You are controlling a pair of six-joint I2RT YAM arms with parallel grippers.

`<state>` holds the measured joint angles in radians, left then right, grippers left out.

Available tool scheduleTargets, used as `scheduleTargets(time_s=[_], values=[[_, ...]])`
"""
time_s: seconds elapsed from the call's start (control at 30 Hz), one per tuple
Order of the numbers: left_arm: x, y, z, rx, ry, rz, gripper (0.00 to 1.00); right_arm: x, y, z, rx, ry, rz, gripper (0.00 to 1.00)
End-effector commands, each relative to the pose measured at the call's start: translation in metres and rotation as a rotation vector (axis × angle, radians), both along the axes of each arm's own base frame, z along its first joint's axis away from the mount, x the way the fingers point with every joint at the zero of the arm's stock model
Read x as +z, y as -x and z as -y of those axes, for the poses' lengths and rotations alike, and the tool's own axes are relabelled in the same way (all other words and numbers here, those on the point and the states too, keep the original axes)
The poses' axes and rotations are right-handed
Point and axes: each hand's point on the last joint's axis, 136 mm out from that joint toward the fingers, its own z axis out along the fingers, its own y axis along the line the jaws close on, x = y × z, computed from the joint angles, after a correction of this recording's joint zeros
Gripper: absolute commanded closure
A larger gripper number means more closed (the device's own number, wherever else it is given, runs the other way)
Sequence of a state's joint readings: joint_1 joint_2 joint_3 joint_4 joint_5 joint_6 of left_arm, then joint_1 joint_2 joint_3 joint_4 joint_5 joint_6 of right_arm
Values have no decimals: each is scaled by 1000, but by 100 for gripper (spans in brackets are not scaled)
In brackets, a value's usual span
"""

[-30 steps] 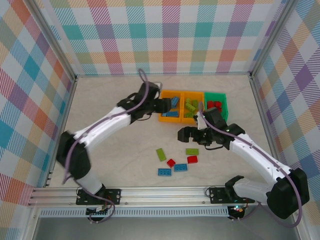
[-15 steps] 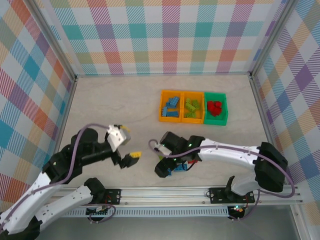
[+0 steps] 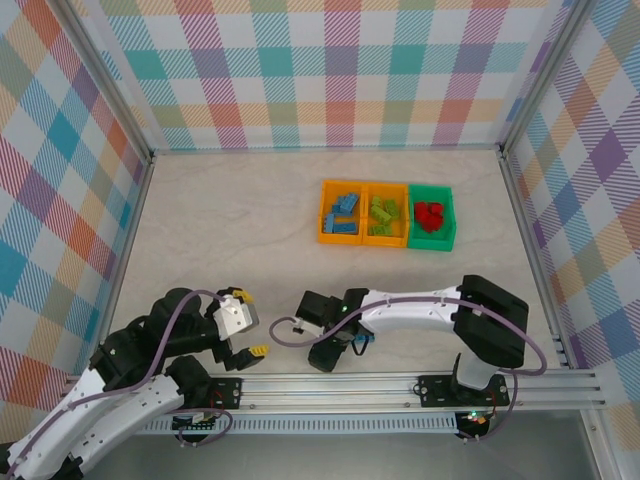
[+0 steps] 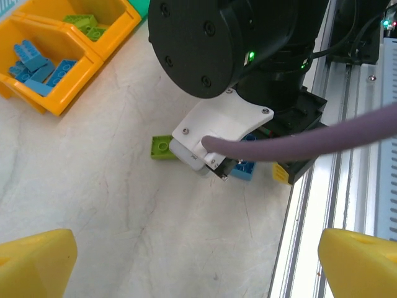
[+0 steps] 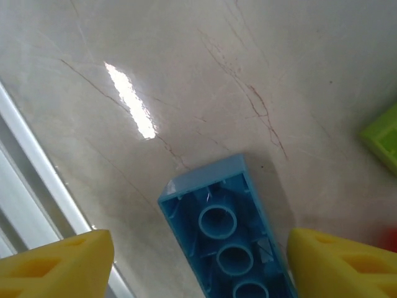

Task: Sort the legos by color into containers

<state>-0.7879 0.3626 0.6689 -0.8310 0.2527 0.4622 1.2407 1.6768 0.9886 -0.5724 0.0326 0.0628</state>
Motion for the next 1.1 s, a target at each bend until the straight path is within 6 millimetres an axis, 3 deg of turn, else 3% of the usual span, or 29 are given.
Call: scheduleTargets(time_s=[0.0,0.13,0.23,0.33,0.4,0.47,0.53,0.6,0.67,0.77,0.87,0.97,1.07], values=[[8,-3,6,-18,45,53,0,-4,-5,0,25,38,41,39],[4,-4,8,-18,51,55,0,-12,-10,7,8,86,71,59],[5,-4,9,-16,58,51,0,-5,-11,5,-2,57,81,69],[10,-4,9,-12,77,51,0,17,-20,-1,-50,-36,108,73],[19,-5,11,1,111,50,0,45,-32,-5,-126,-163,96,73],[31,-11,13,45,162,39,0,81,-56,-7,-230,-326,96,73],[46,-23,15,127,240,10,0,120,-97,2,-377,-488,151,74],[55,-35,19,199,303,-26,0,148,-143,19,-526,-593,233,74],[56,-45,20,253,316,-51,0,165,-180,31,-628,-623,309,74],[41,-60,16,342,245,-75,0,167,-237,48,-764,-541,421,75],[30,-58,14,341,152,-113,0,150,-286,59,-855,-442,435,76],[25,-54,13,324,142,-115,0,133,-318,60,-899,-401,416,74],[25,-51,10,310,169,-86,0,124,-339,53,-911,-395,410,65]])
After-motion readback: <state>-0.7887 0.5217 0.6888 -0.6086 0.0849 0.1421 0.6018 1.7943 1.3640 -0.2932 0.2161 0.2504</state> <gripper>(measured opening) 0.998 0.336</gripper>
